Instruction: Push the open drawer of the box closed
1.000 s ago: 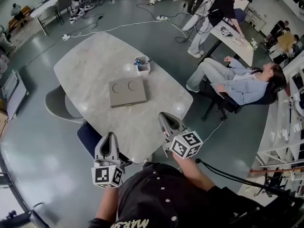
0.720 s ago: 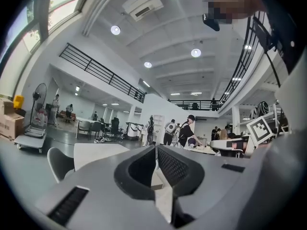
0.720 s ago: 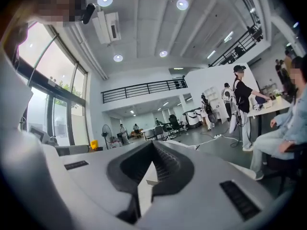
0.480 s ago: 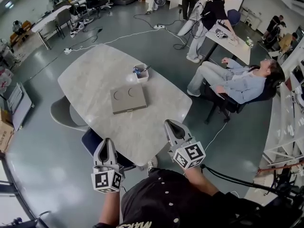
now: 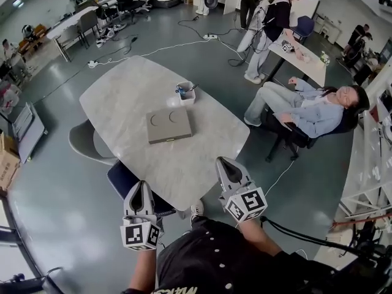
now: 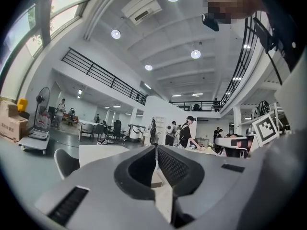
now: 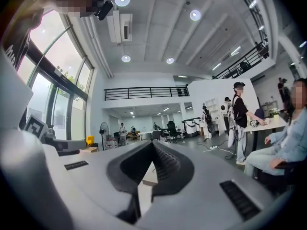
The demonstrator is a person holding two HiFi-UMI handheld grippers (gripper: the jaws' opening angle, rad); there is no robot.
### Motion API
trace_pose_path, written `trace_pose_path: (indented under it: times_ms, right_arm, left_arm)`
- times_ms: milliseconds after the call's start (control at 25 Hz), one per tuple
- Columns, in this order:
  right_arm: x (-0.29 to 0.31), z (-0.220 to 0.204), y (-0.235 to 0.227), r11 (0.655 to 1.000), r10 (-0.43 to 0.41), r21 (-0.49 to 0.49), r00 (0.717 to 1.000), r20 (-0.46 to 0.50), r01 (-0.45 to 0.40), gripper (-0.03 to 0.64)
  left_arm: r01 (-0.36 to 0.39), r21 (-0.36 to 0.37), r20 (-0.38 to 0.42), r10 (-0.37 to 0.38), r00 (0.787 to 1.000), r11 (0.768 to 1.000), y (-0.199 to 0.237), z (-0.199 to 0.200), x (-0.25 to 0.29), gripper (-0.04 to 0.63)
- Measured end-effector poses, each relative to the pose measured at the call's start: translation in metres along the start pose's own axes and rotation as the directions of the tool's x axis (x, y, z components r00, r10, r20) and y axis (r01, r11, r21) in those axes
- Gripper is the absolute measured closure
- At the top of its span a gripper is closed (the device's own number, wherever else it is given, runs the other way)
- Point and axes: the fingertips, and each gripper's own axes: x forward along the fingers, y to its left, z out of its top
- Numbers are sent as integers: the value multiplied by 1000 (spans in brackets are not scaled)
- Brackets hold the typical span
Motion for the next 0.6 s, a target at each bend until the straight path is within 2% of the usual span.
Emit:
trace_pose_path:
  times_ms: [600]
  right_arm:
    - [3,-10,7,1000,13,19,1000,-21,-13,620]
  left_arm:
    - [-6,-6,1,6,1000,1000,0,-6,-6,569]
